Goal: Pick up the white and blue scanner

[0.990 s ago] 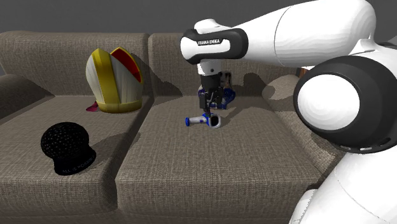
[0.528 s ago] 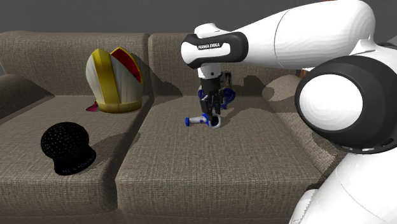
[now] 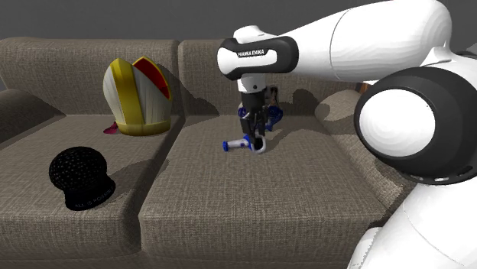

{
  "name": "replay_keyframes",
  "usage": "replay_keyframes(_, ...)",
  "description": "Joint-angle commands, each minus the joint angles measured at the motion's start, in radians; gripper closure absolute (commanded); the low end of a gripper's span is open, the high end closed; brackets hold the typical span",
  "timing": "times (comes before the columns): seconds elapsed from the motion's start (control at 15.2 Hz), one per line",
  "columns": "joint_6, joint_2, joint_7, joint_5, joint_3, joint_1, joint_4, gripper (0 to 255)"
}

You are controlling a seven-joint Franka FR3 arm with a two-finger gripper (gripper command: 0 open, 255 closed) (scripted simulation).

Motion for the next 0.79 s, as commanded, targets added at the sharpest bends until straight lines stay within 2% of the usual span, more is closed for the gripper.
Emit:
replay_keyframes(0.0,-0.023,0.005,-0.002,0.002,0.000,0.000,0.026,255)
replay_keyframes(0.73,-0.174,0.031,-0.018,0.011,-0.001,0.001,0.203,255)
